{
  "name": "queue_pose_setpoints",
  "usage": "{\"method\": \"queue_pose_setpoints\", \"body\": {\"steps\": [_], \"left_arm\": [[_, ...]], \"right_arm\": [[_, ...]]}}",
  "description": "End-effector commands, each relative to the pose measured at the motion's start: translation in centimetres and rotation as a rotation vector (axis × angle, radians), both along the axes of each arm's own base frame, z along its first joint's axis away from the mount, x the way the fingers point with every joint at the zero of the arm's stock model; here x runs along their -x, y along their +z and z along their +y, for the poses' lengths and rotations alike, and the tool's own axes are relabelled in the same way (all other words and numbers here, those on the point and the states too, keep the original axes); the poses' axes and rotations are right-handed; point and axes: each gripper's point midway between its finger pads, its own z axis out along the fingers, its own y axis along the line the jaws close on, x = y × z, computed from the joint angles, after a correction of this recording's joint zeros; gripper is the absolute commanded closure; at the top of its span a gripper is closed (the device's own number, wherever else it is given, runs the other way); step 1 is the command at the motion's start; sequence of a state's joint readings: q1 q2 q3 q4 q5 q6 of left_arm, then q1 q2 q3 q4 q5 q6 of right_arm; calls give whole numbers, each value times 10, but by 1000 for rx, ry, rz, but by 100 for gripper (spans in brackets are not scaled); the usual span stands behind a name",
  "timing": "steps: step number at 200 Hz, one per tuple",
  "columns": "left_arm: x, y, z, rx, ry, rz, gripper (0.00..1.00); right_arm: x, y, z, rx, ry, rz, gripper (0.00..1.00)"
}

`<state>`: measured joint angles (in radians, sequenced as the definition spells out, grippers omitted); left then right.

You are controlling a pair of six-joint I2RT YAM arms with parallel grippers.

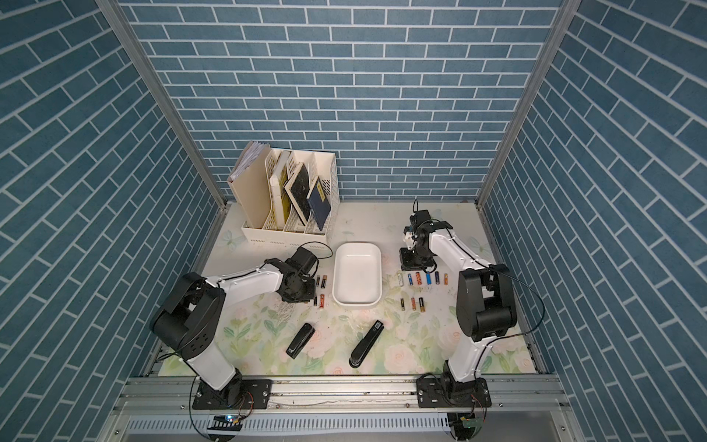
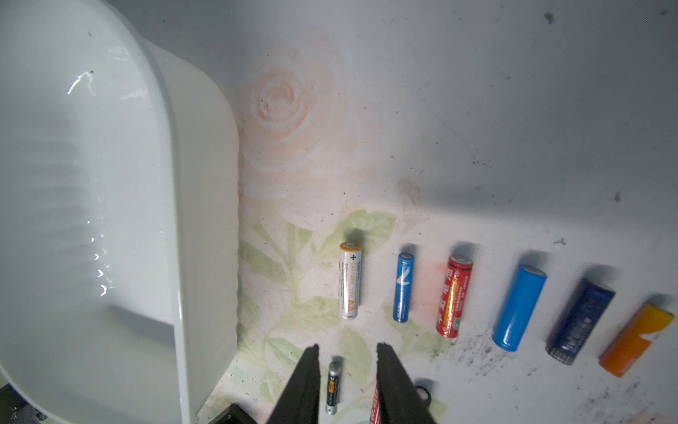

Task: Take the batteries out of the storage box
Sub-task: Place the battery at the center of the board.

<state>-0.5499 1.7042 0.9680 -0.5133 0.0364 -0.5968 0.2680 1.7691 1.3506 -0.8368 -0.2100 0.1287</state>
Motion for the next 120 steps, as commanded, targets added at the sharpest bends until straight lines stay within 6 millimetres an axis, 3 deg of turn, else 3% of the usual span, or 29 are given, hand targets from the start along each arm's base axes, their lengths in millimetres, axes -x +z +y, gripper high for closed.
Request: {"method": "queue_pose_setpoints", "body": {"steps": [1,58,120], "left_arm": [[13,-10,7,-17,10,49,77],[15,-10,5,-8,8,55,79],[8,6,4,-5,11,22,69]], "right_arm": [[3,-7,-3,12,16,24,70],[3,-6,-3,15,17,22,70],[3,-6,-3,15,17,22,70]]}}
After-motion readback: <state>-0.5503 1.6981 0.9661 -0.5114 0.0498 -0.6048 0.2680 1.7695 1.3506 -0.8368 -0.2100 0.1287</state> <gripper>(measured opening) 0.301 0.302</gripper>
